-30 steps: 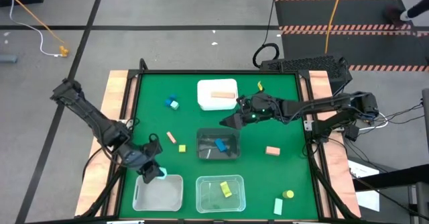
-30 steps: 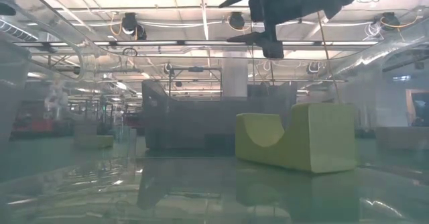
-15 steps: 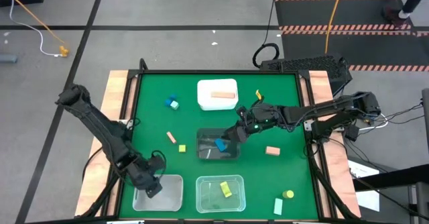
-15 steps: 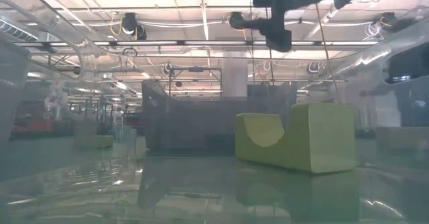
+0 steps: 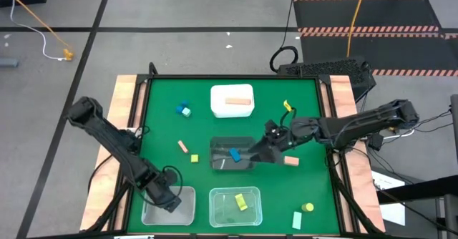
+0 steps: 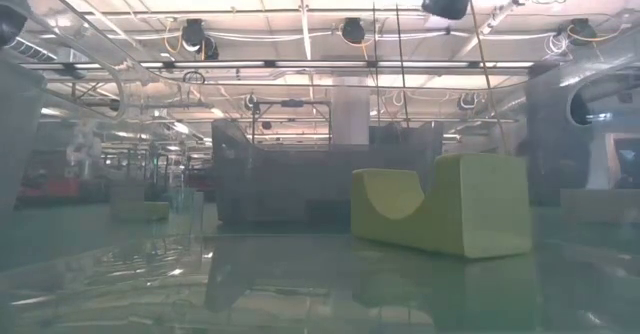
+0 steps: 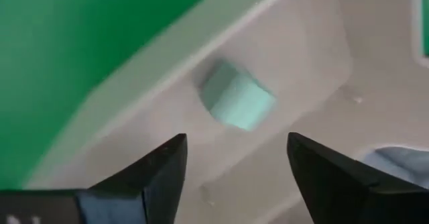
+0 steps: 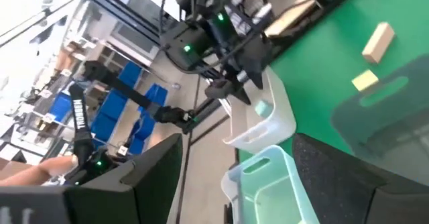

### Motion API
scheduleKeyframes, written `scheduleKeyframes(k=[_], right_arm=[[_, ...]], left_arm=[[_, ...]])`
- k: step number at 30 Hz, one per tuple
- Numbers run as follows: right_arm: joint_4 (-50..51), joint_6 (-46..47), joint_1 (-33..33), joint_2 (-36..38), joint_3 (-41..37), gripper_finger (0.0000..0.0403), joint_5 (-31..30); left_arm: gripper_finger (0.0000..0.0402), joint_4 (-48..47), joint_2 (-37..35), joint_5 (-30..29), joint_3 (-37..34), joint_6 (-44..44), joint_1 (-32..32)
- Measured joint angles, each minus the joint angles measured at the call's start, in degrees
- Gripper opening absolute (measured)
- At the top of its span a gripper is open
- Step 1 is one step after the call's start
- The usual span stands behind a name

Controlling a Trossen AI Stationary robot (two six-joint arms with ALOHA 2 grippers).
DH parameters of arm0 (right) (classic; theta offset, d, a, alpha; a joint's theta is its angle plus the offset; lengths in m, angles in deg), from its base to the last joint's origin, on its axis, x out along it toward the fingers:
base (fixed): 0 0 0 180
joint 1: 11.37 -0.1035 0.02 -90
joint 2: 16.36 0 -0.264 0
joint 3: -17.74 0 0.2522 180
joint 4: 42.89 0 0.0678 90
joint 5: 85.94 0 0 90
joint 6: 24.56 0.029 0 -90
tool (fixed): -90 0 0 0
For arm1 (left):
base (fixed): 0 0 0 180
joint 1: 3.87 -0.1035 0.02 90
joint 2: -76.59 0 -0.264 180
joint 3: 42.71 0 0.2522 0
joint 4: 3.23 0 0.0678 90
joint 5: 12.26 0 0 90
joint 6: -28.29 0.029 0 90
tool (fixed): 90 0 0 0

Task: Sort & place blocks by color
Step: Put the left brown block into the white bin

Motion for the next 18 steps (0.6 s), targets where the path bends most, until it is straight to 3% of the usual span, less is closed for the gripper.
scheduleKeyframes(k=[5, 11, 15, 18], right_arm=[[0.1, -0.8, 0.0, 2.2, 0.0, 0.027, 0.0], [0.3, -3.7, -0.1, 2.9, 0.0, 0.027, 0.0], [0.4, -6.1, 0.0, 3.0, 0.0, 0.027, 0.0], [1.0, -7.0, 0.4, 3.0, 0.0, 0.027, 0.0]], left_arm=[[0.0252, 6.6, -2.6, -1.8, 0.0, -5.3, -0.7], [0.0212, 9.5, -7.1, -13.3, 0.0, -6.5, -4.4], [0.0188, 9.4, -10.2, -19.2, 0.0, -0.6, -9.2], [0.0174, 9.3, -12.0, -20.1, 0.0, 8.6, -13.6]])
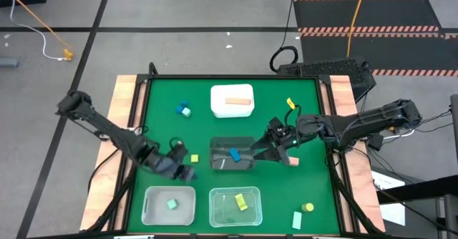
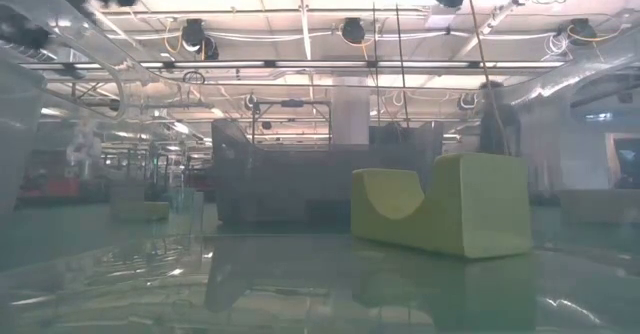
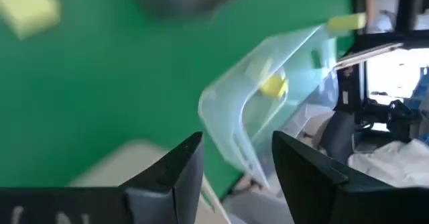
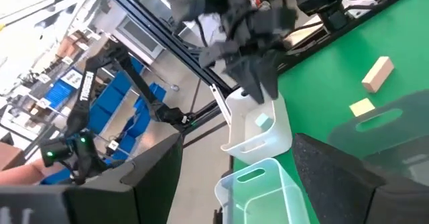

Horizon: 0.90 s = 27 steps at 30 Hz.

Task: Sort & place blocks by color
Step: Put the left brown block into the white bin

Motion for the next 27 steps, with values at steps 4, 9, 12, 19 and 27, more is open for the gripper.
scheduleKeyframes(k=[4, 9, 12, 19, 27], right_arm=[[1.7, -0.3, 0.9, 0.0, 0.0, 0.027, 0.0], [2.7, -0.6, 1.2, 0.0, 0.0, 0.027, -4.2], [2.9, -1.1, 1.2, 0.0, 0.0, 0.027, -7.7], [3.9, -1.6, 2.8, 0.0, 0.0, 0.027, -14.9], [4.2, -0.9, 7.0, 0.0, 0.0, 0.027, -16.6]], left_arm=[[0.0159, -0.7, -2.2, 0.7, 0.0, 20.5, -6.0], [0.0152, -9.1, -3.1, 4.1, 0.0, 47.4, -13.1], [0.0152, -16.6, -2.6, 4.4, 0.0, 61.0, -16.7], [0.0152, -26.3, -1.0, 4.4, 0.0, 89.2, -24.3], [0.0152, -26.5, 4.5, 4.6, 0.0, 110.6, -27.7]])
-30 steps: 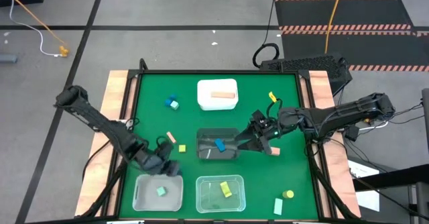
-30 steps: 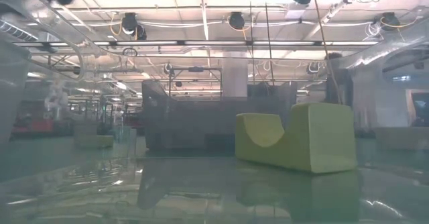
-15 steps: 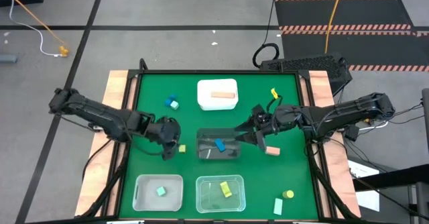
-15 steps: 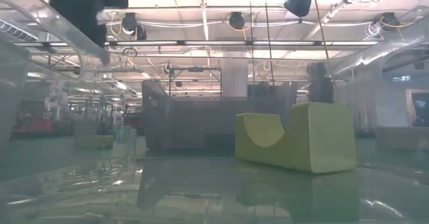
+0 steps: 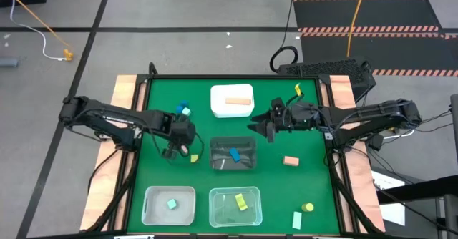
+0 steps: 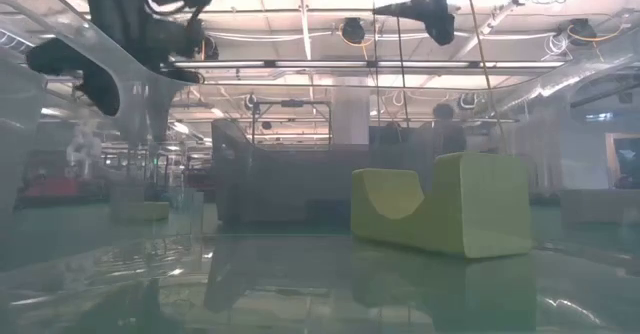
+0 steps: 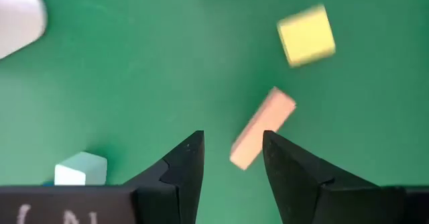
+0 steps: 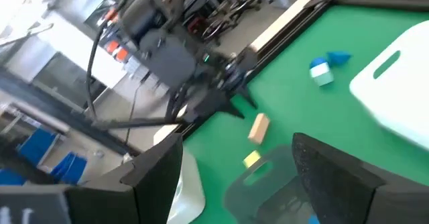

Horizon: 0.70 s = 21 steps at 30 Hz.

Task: Sort & place blocks by color
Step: Put the left brown block into the white bin

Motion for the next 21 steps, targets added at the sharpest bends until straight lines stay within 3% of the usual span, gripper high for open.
scheduleKeyframes(k=[12, 21], right_arm=[[0.0, -0.1, 3.7, 0.0, 0.0, 0.027, 0.0], [0.3, -0.3, 4.4, 0.0, 0.0, 0.027, 0.0]], left_arm=[[0.0177, 1.4, 9.9, 0.2, -2.1, 12.4, 0.0], [0.0174, 8.2, 15.3, -5.8, -4.5, 8.9, 0.0]])
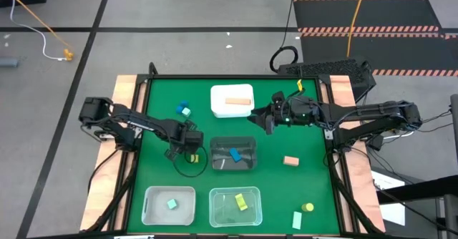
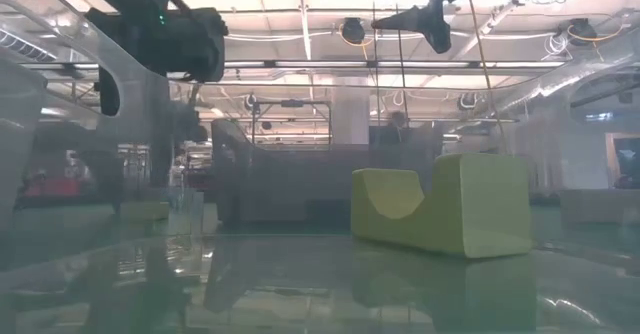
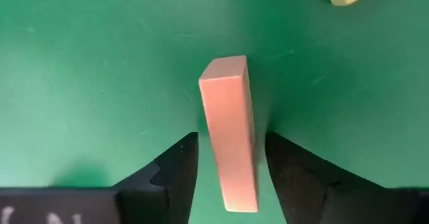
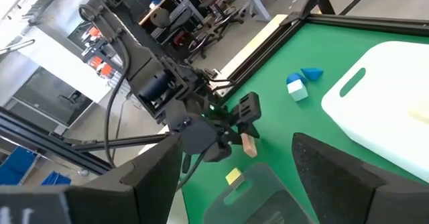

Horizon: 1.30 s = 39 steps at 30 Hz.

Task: Sort & place blocks by color
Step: Put the left brown block into the white bin

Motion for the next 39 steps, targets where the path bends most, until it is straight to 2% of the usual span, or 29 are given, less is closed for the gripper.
scheduleKeyframes(k=[3, 8, 16, 21, 25, 28, 32, 35, 39], right_arm=[[0.2, -0.1, 0.2, 0.0, 0.0, 0.027, 0.0], [0.6, 0.2, 0.8, 0.0, 0.0, 0.027, -0.1], [0.4, -0.4, 1.1, 0.0, 0.0, 0.027, -0.1], [-0.6, -3.1, 1.1, 0.0, 0.0, 0.027, -1.5], [-0.9, -4.3, 1.3, -0.3, 0.0, 0.027, -1.6], [-1.3, -4.5, 1.3, -1.6, 0.0, 0.027, -1.6], [-7.8, -6.4, 1.0, -5.3, 0.0, 0.027, -1.2], [-15.9, -9.9, 0.2, -8.7, 0.0, 0.027, -1.1], [-27.5, -16.3, -0.9, -12.7, 0.0, 0.027, -1.0]], left_arm=[[0.0145, -0.1, 0.0, 0.4, 0.0, -2.3, -0.1], [0.0061, 0.2, -1.1, 0.5, -0.2, -9.0, -0.2], [0.0057, -0.3, -4.2, 1.2, -0.2, -24.4, -1.1], [0.007, 0.6, -11.0, 1.4, -0.1, -28.8, -2.6], [0.0061, 3.6, -17.3, 1.3, 1.7, -32.5, -4.2], [0.0061, 10.5, -21.9, 1.3, 3.6, -35.2, -5.4], [0.0061, 26.9, -26.2, 1.3, 3.9, -36.8, -5.9], [0.0061, 37.4, -26.2, 3.1, 4.1, -38.9, -5.8], [0.0061, 44.6, -24.5, 4.9, 4.1, -41.3, -5.2]])
